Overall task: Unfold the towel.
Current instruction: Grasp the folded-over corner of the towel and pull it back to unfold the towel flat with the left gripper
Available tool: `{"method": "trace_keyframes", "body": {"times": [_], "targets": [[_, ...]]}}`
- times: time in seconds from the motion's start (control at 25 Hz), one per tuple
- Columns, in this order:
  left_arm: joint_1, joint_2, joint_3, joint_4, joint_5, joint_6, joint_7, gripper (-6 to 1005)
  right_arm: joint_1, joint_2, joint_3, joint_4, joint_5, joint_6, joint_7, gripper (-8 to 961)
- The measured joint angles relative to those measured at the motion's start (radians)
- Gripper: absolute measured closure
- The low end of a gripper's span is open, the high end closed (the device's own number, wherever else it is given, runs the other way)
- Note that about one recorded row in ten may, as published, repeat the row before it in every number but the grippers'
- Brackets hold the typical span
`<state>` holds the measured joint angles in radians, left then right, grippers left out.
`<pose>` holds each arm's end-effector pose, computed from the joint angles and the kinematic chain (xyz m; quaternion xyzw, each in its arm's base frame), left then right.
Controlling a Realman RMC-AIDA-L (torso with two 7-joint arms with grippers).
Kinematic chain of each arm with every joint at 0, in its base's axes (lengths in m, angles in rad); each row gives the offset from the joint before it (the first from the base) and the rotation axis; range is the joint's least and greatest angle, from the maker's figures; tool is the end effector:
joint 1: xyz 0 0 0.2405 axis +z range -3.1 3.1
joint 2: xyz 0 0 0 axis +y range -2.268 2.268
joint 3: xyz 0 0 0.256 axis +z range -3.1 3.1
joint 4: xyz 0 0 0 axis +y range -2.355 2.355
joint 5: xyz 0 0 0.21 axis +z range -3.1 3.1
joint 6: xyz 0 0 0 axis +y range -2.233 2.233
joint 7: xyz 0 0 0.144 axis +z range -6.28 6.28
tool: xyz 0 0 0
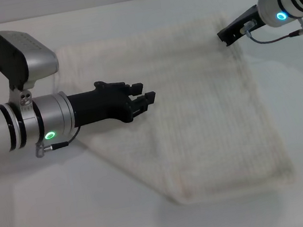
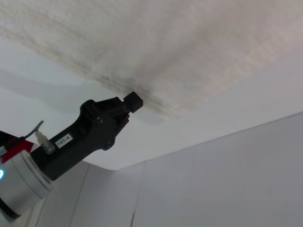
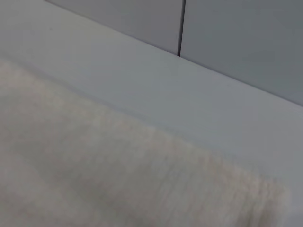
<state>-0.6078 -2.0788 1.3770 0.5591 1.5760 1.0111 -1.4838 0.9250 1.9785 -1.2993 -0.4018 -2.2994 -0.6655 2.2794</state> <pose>-0.2236 0.3652 -0.0815 -0.9464 -0.2331 -0.1622 0.1542 0.2384 0.4611 -0.0291 -0.8744 0.3512 -0.0587 0.3297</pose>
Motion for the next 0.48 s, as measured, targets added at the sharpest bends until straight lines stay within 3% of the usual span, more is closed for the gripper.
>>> {"method": "trace_keyframes", "body": {"times": [0.48], "targets": [[0.004,0.000,0.000,-0.001,-0.002,-0.016,0.002,580,-0.002,0.006,-0.001,0.005,0.000,0.014,-0.001,953]]}}
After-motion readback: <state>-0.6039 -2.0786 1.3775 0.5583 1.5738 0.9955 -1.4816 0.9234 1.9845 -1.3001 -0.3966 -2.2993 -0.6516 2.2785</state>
